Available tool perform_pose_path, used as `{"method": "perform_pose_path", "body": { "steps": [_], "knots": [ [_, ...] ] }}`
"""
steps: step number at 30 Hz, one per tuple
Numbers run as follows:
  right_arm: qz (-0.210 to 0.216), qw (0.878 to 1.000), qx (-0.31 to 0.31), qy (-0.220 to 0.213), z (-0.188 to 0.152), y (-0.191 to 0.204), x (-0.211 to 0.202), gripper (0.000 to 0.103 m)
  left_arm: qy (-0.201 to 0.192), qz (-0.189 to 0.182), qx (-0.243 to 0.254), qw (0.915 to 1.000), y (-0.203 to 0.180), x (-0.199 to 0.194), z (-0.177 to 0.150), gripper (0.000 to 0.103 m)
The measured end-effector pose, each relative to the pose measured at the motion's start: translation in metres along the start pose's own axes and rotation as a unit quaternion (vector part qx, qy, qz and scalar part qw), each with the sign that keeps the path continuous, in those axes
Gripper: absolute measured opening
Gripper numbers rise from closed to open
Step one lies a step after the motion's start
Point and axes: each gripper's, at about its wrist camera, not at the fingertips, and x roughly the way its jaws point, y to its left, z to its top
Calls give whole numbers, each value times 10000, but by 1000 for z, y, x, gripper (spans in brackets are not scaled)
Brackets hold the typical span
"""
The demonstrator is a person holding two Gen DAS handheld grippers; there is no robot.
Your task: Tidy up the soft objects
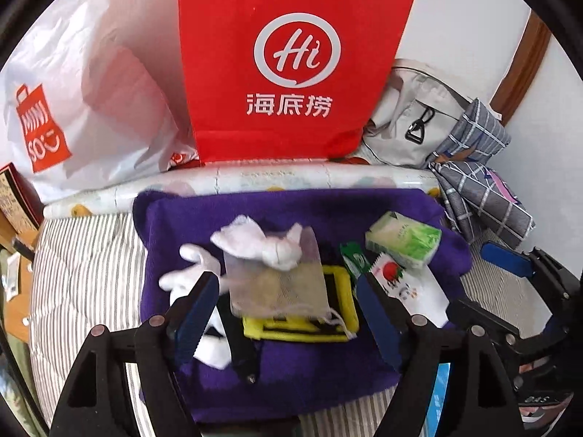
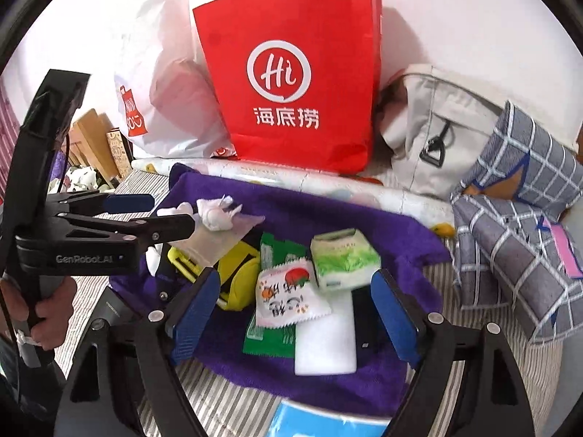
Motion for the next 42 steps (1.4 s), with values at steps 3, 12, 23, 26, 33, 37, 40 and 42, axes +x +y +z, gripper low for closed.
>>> {"method": "perform_pose_path", "body": {
  "steps": [3, 12, 23, 26, 33, 37, 40, 42],
  "knots": [
    [-136, 9999, -9, 96, -9, 2, 0, 84, -30, -69, -10, 10000, -2, -7, -8, 77],
    [-203, 9991, 180, 316, -35, 1, -2, 84, -108, -51, -118, 9999, -2, -25, -26, 77],
    [-562, 9963, 548, 353, -52, -6, -6, 95, -123, 25, -239, 9996, 3, -40, -52, 80],
    [-825, 9949, 516, 248, -57, -3, -15, 95, -127, 19, -230, 9997, 1, -44, -59, 80],
    [-910, 9946, 491, 125, -67, 5, -42, 95, -212, -16, -260, 9994, -4, -61, -75, 80],
    [-843, 9949, 547, 46, -74, 9, -59, 95, -276, 55, -253, 9993, -7, -74, -88, 80],
    [-807, 9951, 569, -35, -80, 14, -75, 95, -339, 54, -291, 9990, -8, -86, -97, 80],
    [-807, 9952, 554, -63, -85, 18, -86, 95, -395, 89, -305, 9987, -11, -95, -103, 80]
  ]
}}
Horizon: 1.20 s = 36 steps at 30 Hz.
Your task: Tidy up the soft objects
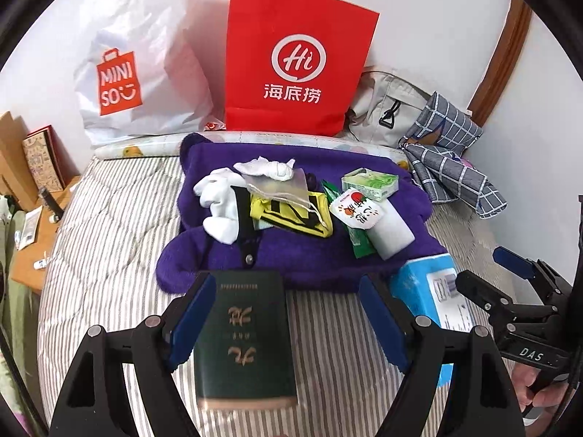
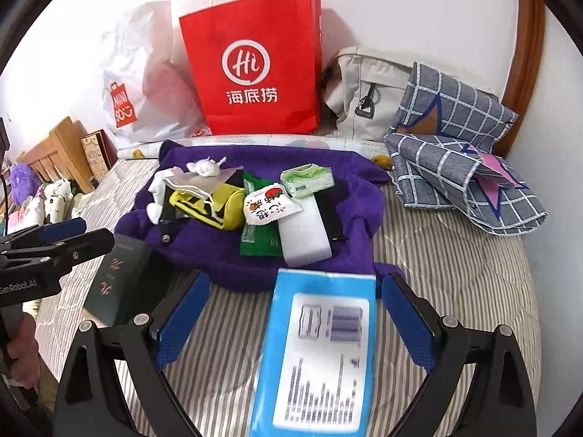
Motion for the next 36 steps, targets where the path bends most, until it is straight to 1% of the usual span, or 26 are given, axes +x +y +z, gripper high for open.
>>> {"method": "perform_pose_path", "body": {
  "steps": [9, 15, 22, 26, 28, 29, 31, 36],
  "knots": [
    [-38, 9995, -52, -307, -22, 5, -58, 95, -356, 64, 43, 9993, -13, -56, -26, 80],
    [16, 9985, -80, -536, -43, 11, -100, 95, -736, 260, 133, 9969, -25, -102, -50, 80],
    [162, 9971, 19, -737, -70, 16, -140, 95, -1002, 225, 158, 9946, -38, -143, -79, 80],
    [236, 9961, -23, -849, -88, 22, -163, 95, -1138, 197, 184, 9931, -44, -163, -95, 80],
    [271, 9955, -40, -904, -96, 24, -171, 95, -1230, 269, 218, 9918, -47, -173, -103, 80],
    [296, 9953, -33, -919, -100, 25, -175, 95, -1270, 337, 233, 9911, -48, -177, -107, 83],
    [300, 9952, 11, -934, -110, 26, -182, 95, -1331, 513, 252, 9895, -50, -183, -114, 84],
    [256, 9954, 94, -920, -127, 23, -190, 95, -1374, 424, 206, 9894, -49, -194, -130, 84]
  ]
}}
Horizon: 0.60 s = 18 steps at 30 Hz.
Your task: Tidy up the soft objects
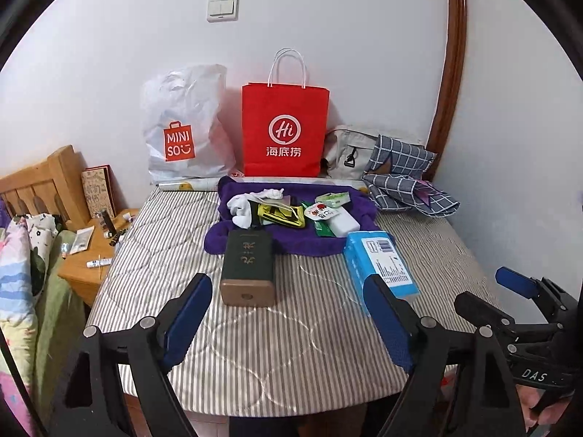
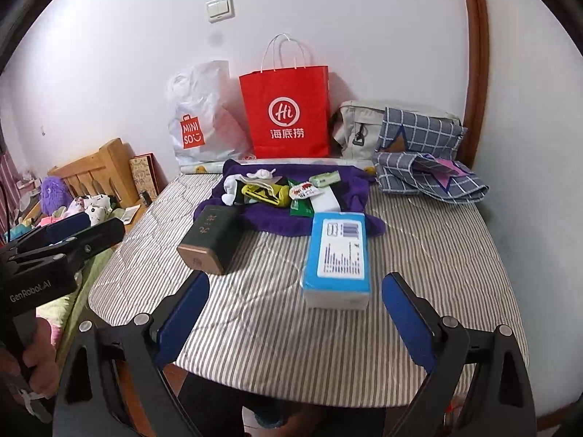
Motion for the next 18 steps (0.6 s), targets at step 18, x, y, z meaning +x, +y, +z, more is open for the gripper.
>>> {"method": "perform_pose_path", "body": {
  "steps": [18],
  "knots": [
    [-218, 9995, 167, -135, -22, -11, -24, 95, -87, 33, 57, 9999, -7, -21, -17, 91]
  ]
}}
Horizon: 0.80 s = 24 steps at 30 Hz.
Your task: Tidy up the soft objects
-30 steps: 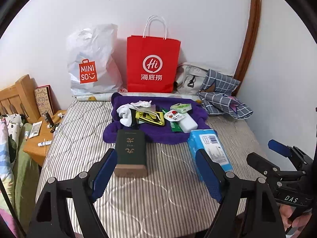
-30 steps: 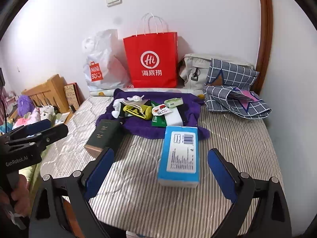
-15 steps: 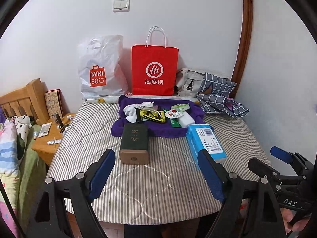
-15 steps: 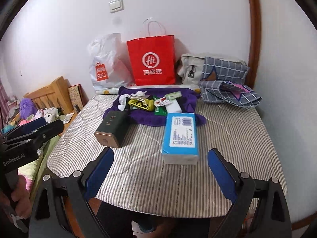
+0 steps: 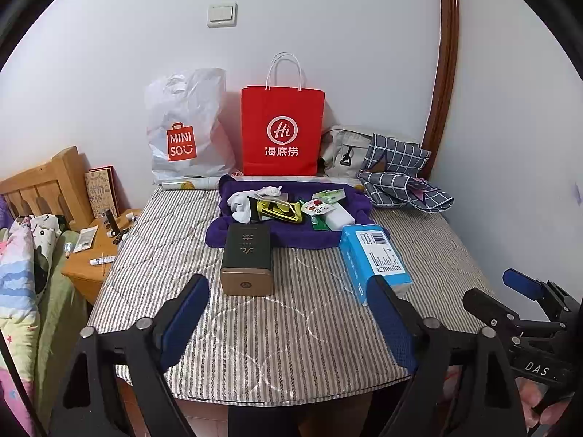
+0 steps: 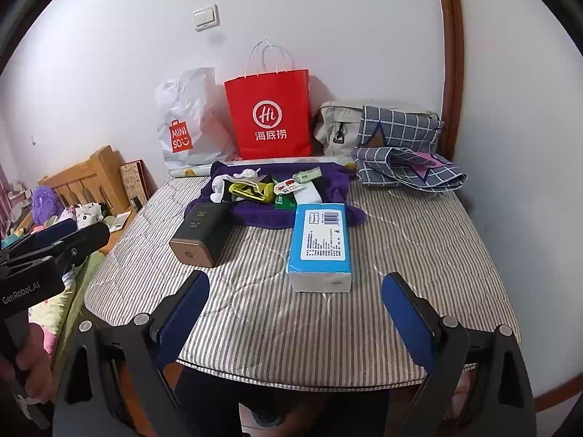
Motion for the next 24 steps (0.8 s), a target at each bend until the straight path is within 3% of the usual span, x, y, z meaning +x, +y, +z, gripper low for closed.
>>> {"method": "perform_pose_path", "body": {
  "steps": [10, 24],
  "knots": [
    [-30, 10000, -15, -32, -2, -2, -7, 95, 15, 58, 29, 10000, -2, 0, -1, 99],
    [-14, 10000, -44, -51, 0, -2, -9, 95, 27, 91, 25, 10000, -1, 1, -2, 100]
  ]
}}
